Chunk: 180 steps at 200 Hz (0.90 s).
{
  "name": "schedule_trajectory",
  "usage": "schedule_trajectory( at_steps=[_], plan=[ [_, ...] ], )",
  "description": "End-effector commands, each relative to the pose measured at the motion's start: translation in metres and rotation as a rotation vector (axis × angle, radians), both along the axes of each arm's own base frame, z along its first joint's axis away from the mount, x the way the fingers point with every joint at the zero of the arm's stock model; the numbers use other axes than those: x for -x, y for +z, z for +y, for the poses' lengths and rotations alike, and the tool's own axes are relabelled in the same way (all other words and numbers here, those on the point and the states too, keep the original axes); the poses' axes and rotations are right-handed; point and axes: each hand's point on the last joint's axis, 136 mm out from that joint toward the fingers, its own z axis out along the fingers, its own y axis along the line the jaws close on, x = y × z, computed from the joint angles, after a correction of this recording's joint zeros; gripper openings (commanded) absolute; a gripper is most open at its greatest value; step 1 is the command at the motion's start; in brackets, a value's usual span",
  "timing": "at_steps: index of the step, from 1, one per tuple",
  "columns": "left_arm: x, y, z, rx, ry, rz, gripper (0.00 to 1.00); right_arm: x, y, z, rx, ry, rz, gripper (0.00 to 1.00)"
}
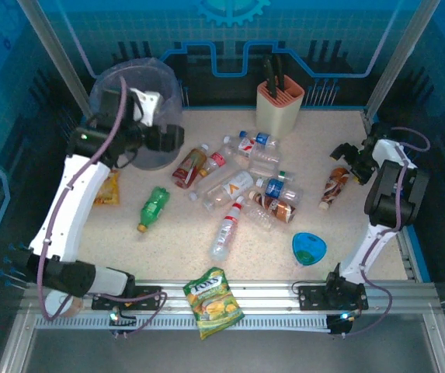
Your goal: Put the plastic bottles in the bin
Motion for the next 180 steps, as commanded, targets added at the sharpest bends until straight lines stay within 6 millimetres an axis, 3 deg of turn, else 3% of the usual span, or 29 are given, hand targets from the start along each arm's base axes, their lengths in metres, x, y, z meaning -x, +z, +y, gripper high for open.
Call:
schedule_trajectory(
  at_steps=[1, 25, 49, 70, 108, 180],
  plan=[
    [0.009, -0.023, -0.036, 0.15, -0.031, 0.037, 0.97, -0.008, -0.003, 0.012, -0.019, 0.024, 0.018, 0.98],
    [0.029, -0.059, -0.069, 0.263, -0.069, 0.104, 0.96, -0.007, -0.012, 0.015, -0.03, 0.022, 0.038, 0.94],
    [0.042, -0.102, -0.08, 0.232, -0.03, 0.185, 0.96, -0.003, -0.017, 0.013, -0.017, 0.01, 0.056, 0.9],
    [0.046, -0.119, -0.091, 0.276, -0.037, 0.221, 0.96, 0.0, -0.012, 0.011, -0.004, 0.007, 0.044, 0.81],
    [0.044, -0.12, -0.105, 0.274, -0.07, 0.235, 0.96, 0.006, 0.007, 0.011, -0.003, 0.005, 0.006, 0.67],
    [0.04, -0.119, -0.132, 0.331, -0.146, 0.259, 0.97, 0.017, 0.042, 0.014, -0.013, 0.026, -0.052, 0.53]
  ],
)
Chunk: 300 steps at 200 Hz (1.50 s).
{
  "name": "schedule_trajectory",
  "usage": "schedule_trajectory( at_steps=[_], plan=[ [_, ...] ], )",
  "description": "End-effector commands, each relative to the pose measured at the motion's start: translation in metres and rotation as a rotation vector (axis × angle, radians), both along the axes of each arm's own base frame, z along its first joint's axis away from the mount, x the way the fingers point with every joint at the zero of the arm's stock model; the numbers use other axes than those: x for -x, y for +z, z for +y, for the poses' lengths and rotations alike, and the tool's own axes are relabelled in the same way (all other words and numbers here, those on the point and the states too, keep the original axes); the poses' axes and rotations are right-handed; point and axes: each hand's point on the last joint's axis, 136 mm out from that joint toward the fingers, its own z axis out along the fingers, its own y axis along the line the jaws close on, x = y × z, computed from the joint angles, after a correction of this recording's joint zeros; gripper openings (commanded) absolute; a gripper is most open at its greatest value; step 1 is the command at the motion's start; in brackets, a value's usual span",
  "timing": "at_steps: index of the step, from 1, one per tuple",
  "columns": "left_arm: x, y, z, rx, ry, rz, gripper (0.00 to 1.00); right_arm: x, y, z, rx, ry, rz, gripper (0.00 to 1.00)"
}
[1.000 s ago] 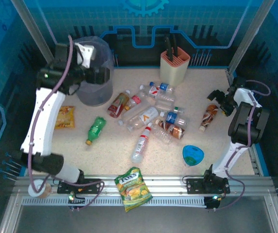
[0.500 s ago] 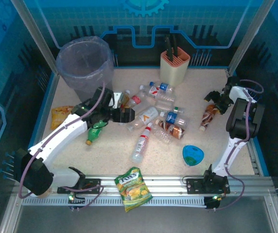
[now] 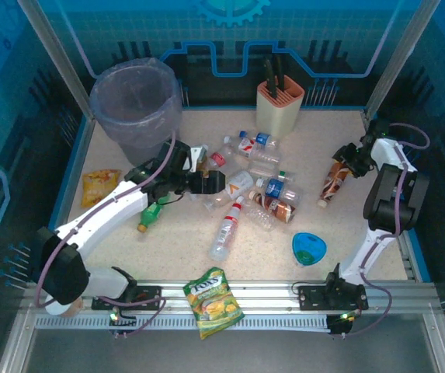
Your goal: Put the plastic bottles in the bin
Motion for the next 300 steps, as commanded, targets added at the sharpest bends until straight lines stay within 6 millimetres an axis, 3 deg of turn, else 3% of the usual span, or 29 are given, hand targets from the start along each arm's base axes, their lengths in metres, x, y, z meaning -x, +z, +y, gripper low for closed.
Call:
schedule_trajectory(
  at_steps=[1, 38, 78, 98, 124, 163, 209, 246, 300],
  plan=[
    [-0.003, 0.023, -0.021, 0.085, -0.049, -0.027, 0.97, 0.012, 0.018, 0.003, -0.028, 0.009, -0.015, 0.53],
    [-0.006, 0.039, -0.043, 0.186, -0.121, -0.063, 0.97, 0.017, 0.064, 0.021, -0.076, 0.051, -0.106, 0.5],
    [-0.01, 0.046, -0.058, 0.202, -0.174, -0.097, 0.97, 0.025, 0.128, 0.046, -0.093, 0.107, -0.229, 0.49],
    [-0.008, 0.051, -0.073, 0.218, -0.228, -0.122, 0.99, 0.031, 0.154, 0.079, -0.131, 0.181, -0.278, 0.49],
    [-0.007, 0.054, -0.093, 0.225, -0.291, -0.141, 0.99, 0.038, 0.173, 0.146, -0.239, 0.326, -0.319, 0.49],
    [0.001, 0.061, -0.124, 0.291, -0.365, -0.146, 0.99, 0.052, 0.177, 0.233, -0.373, 0.467, -0.334, 0.48],
    [-0.006, 0.032, -0.133, 0.246, -0.347, -0.132, 0.99, 0.067, 0.166, 0.294, -0.504, 0.515, -0.335, 0.46],
    [0.001, 0.017, -0.149, 0.269, -0.376, -0.086, 0.99, 0.069, 0.162, 0.308, -0.545, 0.512, -0.337, 0.45],
    [0.003, 0.006, -0.146, 0.253, -0.36, -0.067, 0.78, 0.065, 0.164, 0.306, -0.53, 0.508, -0.349, 0.44]
  ],
)
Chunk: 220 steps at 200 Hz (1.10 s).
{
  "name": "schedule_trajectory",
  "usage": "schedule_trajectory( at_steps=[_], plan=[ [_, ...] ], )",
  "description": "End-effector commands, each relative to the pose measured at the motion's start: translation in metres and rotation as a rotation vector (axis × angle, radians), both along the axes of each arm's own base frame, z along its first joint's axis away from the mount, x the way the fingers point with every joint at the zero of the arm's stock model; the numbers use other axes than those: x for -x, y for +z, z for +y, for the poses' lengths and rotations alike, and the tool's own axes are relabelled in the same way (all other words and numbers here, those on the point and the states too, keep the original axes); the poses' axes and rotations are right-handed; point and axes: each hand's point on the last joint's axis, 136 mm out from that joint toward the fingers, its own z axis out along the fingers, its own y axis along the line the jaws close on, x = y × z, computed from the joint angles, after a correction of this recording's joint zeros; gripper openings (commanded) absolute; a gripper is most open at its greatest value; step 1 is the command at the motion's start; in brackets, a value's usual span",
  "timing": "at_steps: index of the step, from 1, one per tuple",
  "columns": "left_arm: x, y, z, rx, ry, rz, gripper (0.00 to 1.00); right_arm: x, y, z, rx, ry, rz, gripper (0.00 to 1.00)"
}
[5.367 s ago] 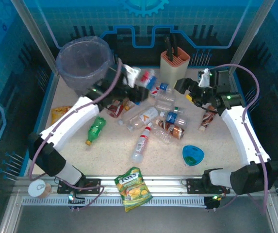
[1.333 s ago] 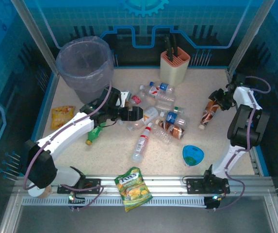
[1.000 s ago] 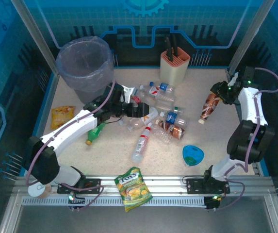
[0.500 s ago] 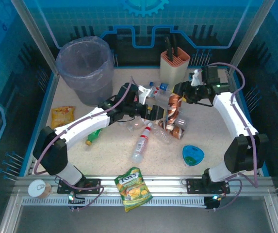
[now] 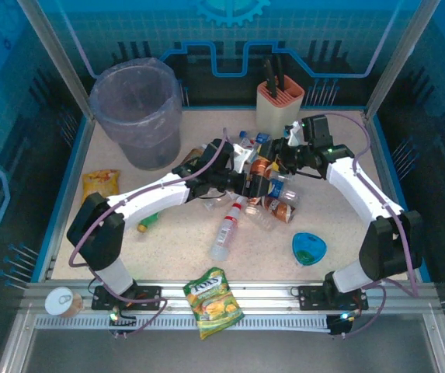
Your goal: Put the plastic bottles in the bin
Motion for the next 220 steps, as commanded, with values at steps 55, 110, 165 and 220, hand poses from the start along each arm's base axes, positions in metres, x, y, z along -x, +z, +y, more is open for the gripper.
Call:
schedule_trajectory(
  at_steps=[55, 110, 165, 220],
  plan=[
    [-0.002, 0.001, 0.0, -0.002, 0.012, -0.017, 0.57, -0.002, 0.016, 0.004, -0.037, -0.004, -0.047, 0.45],
    [-0.004, 0.015, 0.009, -0.024, 0.018, -0.051, 0.56, -0.004, 0.031, -0.042, 0.04, -0.062, -0.094, 0.98],
    [-0.032, 0.078, 0.066, -0.096, 0.109, -0.151, 0.5, 0.021, 0.014, -0.1, 0.142, -0.153, -0.092, 1.0],
    [-0.088, 0.158, 0.186, -0.189, 0.394, -0.284, 0.37, 0.052, -0.016, -0.113, 0.251, -0.142, -0.091, 0.98]
  ],
)
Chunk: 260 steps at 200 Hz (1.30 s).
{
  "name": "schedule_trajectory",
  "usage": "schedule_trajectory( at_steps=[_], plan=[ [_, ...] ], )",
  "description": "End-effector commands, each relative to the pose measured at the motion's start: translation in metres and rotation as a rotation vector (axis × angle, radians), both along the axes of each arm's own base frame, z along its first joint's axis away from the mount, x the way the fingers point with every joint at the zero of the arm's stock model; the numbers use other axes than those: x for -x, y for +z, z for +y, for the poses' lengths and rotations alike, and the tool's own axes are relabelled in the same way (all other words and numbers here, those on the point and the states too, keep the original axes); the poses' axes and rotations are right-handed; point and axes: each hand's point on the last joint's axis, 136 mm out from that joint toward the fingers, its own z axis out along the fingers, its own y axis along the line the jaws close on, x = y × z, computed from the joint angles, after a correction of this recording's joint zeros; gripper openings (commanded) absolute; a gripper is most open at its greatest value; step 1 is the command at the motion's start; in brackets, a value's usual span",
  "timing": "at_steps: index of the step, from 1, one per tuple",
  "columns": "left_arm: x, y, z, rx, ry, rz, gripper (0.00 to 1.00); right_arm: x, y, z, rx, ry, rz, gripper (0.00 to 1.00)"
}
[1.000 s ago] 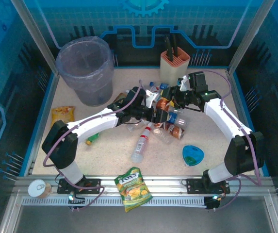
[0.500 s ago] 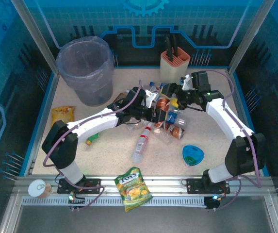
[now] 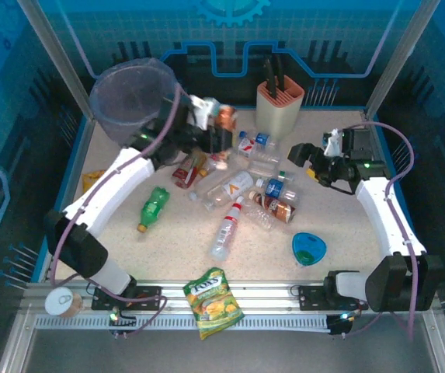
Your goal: Put the plastic bottles in the bin
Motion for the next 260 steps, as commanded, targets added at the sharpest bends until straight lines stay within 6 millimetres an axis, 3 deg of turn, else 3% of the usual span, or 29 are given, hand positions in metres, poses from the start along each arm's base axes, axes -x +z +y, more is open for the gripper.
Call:
schedule_trajectory(
  at_steps=[1, 30, 68, 87, 117, 153, 176, 221, 253, 260],
  plan=[
    [-0.009, 0.021, 0.059, -0.081, 0.122, -0.028, 0.36, 0.016, -0.012, -0.008, 0.06, 0.009, 0.0, 0.98],
    [-0.038, 0.043, 0.129, -0.089, 0.307, -0.061, 0.26, 0.026, -0.009, -0.008, 0.078, 0.015, -0.037, 0.97],
    [-0.07, 0.058, 0.221, -0.046, 0.552, -0.069, 0.02, 0.037, 0.003, -0.017, 0.163, 0.024, -0.027, 0.97],
    [-0.091, 0.058, 0.248, -0.085, 0.631, -0.077, 0.0, 0.038, 0.004, -0.02, 0.176, 0.02, -0.028, 0.97],
    [-0.125, 0.036, 0.271, -0.239, 0.667, -0.021, 0.0, 0.036, 0.006, -0.026, 0.205, 0.009, -0.026, 0.97],
    [-0.158, 0.005, 0.277, -0.342, 0.622, 0.041, 0.0, 0.038, 0.006, -0.028, 0.213, 0.009, -0.018, 0.98],
    [-0.169, -0.026, 0.274, -0.35, 0.586, 0.107, 0.0, 0.039, 0.0, -0.029, 0.219, 0.005, -0.005, 0.98],
    [-0.174, -0.087, 0.259, -0.41, 0.505, 0.22, 0.0, 0.038, -0.004, -0.03, 0.214, -0.001, -0.003, 0.98],
    [-0.169, -0.115, 0.25, -0.431, 0.464, 0.292, 0.0, 0.037, -0.011, -0.033, 0.228, -0.013, 0.009, 0.98],
    [-0.169, -0.119, 0.249, -0.426, 0.458, 0.299, 0.06, 0.037, -0.014, -0.034, 0.233, -0.017, 0.017, 0.98]
  ],
)
